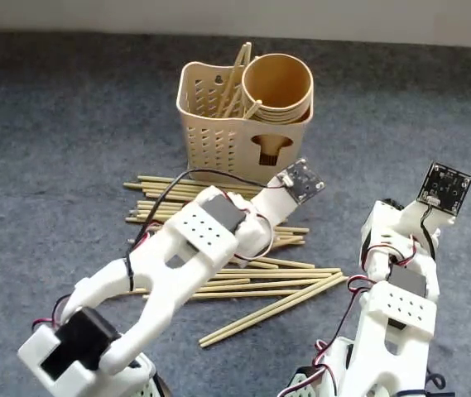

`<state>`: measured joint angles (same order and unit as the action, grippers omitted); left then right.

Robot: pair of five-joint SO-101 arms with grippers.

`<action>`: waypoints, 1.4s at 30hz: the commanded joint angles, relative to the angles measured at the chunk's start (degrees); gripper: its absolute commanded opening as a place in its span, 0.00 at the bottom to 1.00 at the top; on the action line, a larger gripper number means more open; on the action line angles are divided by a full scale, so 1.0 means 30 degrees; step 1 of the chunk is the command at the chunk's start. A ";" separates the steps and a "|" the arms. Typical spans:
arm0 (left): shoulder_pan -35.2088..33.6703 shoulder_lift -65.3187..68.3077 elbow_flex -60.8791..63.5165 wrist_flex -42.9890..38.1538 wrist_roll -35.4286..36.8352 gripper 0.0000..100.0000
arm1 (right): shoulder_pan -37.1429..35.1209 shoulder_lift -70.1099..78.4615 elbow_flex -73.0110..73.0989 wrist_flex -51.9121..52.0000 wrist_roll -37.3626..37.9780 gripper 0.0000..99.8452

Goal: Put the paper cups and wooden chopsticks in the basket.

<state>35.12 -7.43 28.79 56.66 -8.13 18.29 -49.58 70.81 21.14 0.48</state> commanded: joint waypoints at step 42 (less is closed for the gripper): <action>0.0308 0.3443 -0.2799 0.0352 -0.0264 0.09 | -0.0220 -0.0190 -0.0161 -0.0542 0.0264 0.01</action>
<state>37.05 3.30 23.16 57.45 -8.31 18.29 -49.58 70.81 21.14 0.48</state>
